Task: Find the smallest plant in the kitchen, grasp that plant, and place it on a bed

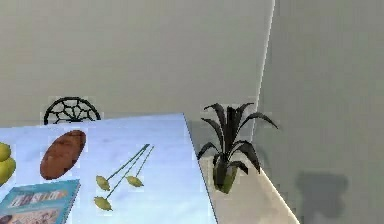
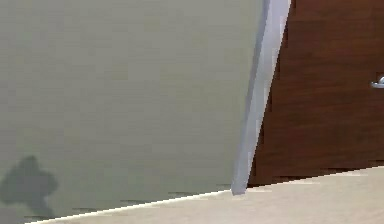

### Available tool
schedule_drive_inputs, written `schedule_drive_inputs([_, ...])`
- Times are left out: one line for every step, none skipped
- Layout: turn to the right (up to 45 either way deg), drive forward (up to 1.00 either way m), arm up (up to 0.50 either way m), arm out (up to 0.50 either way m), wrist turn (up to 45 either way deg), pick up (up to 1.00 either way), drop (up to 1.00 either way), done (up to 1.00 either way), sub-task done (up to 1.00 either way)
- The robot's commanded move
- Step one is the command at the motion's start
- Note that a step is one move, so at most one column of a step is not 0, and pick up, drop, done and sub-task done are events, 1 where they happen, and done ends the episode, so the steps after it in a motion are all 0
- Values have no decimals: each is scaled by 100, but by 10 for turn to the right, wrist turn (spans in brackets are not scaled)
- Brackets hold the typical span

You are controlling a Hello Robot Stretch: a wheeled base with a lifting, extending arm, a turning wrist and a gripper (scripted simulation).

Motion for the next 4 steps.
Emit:
schedule_drive_inputs([450, 0, 0, 0, 0, 0, 0, 0, 0])
schedule_drive_inputs([390, 0, 0, 0, 0, 0, 0, 0, 0])
schedule_drive_inputs([0, 30, 0, 0, 0, 0, 0, 0, 0])
schedule_drive_inputs([-450, 0, 0, 0, 0, 0, 0, 0, 0])
